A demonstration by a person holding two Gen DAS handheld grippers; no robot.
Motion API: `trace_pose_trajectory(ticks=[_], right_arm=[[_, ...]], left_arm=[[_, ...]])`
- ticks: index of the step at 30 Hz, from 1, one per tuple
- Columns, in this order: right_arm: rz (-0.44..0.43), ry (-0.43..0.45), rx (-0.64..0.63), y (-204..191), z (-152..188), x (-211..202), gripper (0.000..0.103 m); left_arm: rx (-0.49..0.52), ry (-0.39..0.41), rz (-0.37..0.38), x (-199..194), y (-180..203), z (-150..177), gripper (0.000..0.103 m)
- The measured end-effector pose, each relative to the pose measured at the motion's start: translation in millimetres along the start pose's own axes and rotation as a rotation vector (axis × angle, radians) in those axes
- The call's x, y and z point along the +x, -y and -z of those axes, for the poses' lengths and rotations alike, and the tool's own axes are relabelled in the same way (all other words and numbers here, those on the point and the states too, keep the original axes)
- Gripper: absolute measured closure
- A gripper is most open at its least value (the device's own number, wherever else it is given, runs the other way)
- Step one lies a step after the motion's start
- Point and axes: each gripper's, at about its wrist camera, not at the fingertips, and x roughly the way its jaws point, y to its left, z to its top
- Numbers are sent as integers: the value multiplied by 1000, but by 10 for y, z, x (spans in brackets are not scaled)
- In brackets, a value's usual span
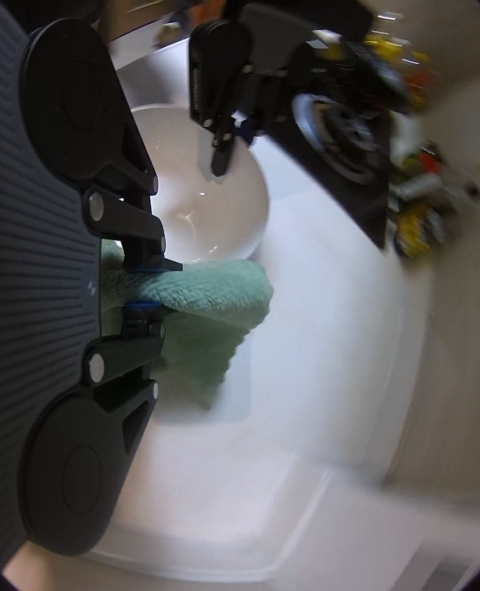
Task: Clean bowl
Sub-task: 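Pull the towel out of the bowl with the right gripper while the left gripper releases the rim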
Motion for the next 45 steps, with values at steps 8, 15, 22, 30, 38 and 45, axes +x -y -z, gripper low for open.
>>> trace_pose_trajectory(ticks=[8, 15, 22, 30, 38, 45], right_arm=[[72, 47, 199, 430, 411, -3, 89], [131, 3, 5, 152, 332, 447, 74], [160, -114, -250, -175, 538, 432, 84], [181, -126, -193, 7, 856, 176, 82], [205, 28, -116, -202, 852, -285, 74], [288, 151, 5, -503, 1091, -584, 72]], left_arm=[[14, 22, 7, -75, -15, 35, 86], [-19, 35, -21, -220, 37, 103, 85], [-48, 53, -56, -309, 95, 121, 85], [-74, 74, -98, -403, 146, 124, 85], [-88, 120, -110, -622, 114, 198, 85], [-77, 145, -98, -809, 135, 440, 85]])
